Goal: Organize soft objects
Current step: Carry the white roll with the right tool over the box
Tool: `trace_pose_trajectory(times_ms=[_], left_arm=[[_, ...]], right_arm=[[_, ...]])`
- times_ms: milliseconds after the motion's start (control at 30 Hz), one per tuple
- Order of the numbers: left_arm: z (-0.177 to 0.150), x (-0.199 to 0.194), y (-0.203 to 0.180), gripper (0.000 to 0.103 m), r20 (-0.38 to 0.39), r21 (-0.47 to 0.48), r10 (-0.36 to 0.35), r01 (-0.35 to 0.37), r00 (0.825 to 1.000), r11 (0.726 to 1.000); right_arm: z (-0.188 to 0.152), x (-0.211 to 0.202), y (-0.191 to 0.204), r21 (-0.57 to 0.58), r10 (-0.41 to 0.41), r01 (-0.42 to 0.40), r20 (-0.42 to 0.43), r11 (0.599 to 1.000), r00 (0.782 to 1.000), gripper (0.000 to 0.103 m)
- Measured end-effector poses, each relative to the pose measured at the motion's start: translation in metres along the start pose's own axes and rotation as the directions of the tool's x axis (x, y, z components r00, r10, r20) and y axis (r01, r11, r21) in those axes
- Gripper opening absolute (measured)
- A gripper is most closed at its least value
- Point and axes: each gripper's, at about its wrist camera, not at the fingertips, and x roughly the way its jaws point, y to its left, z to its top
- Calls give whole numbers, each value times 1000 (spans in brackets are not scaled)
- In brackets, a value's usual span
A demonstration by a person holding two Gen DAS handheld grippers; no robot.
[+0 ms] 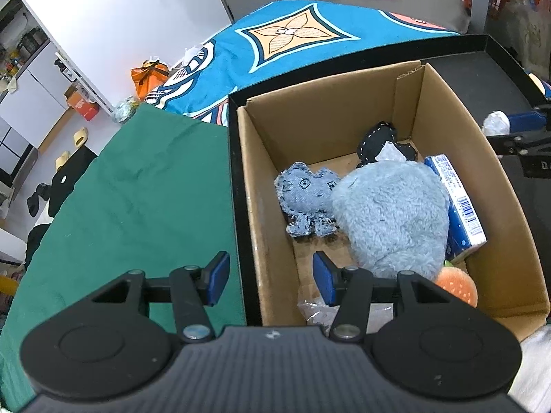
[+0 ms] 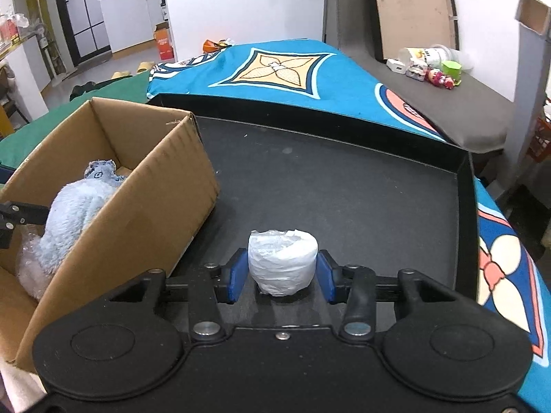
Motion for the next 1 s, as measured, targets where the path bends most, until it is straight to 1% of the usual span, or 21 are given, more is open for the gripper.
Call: trace_pose_trajectory(times_ms=[333, 567, 1000], left_arm=[[-6, -11, 5, 52, 24, -8, -30, 30, 999, 1000], [-10, -19, 12, 52, 52, -29, -50, 52, 997, 998], [-19, -24, 26, 52, 98, -55, -96, 102, 991, 993]], right_arm=[[2, -22, 7, -3, -49, 49, 17, 999, 999, 42], [16, -41, 14, -1, -61, 61, 57, 998, 997, 42], [40, -72, 44, -51, -75, 82, 128, 995, 989, 42]])
